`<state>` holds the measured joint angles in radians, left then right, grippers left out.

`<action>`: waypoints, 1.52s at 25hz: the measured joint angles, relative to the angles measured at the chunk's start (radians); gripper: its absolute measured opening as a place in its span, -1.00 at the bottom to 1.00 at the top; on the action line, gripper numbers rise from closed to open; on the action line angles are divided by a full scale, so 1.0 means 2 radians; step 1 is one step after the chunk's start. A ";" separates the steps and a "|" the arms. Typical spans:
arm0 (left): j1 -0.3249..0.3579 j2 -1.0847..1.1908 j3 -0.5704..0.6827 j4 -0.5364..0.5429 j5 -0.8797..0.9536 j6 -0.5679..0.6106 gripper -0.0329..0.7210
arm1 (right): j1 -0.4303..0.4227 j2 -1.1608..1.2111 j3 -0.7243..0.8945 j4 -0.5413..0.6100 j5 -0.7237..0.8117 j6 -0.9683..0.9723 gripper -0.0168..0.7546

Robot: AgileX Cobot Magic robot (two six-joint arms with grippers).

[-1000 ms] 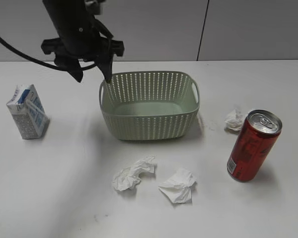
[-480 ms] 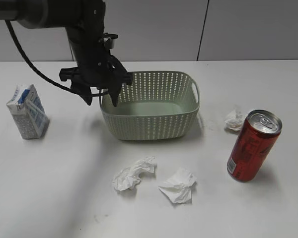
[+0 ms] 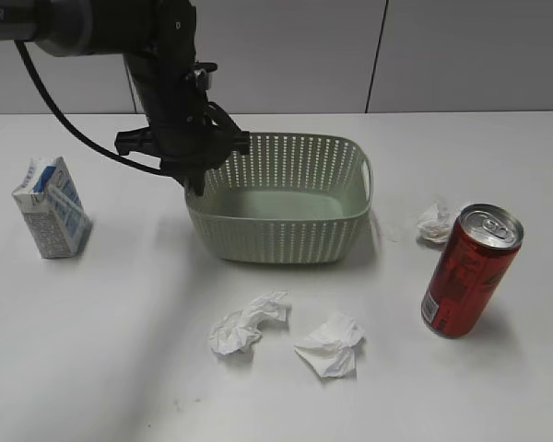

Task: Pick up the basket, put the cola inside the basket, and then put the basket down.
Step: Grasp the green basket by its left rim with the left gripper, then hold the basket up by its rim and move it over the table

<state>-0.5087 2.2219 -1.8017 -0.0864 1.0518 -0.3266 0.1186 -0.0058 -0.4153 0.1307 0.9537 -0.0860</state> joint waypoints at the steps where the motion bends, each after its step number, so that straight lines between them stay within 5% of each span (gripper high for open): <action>1: 0.000 0.000 0.000 -0.010 0.001 0.000 -0.91 | 0.000 0.000 0.000 0.000 0.000 0.000 0.51; 8: 0.014 -0.004 0.000 -0.086 0.020 -0.010 -0.91 | 0.000 0.000 0.000 0.000 0.000 0.000 0.51; 21: 0.019 -0.112 0.015 -0.042 0.082 -0.024 -0.91 | 0.000 0.000 -0.004 0.006 -0.007 0.032 0.51; 33: 0.019 -0.266 0.269 -0.051 0.013 -0.027 -0.91 | 0.000 0.226 -0.127 0.037 -0.001 -0.007 0.51; 38: 0.019 -0.292 0.304 -0.051 -0.001 -0.017 -0.91 | 0.000 0.362 -0.213 0.076 0.019 -0.033 0.59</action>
<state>-0.4707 1.6369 -1.1944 -0.1888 1.0503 -0.3606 0.1186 0.7177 -0.8420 0.2836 0.9924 -0.1528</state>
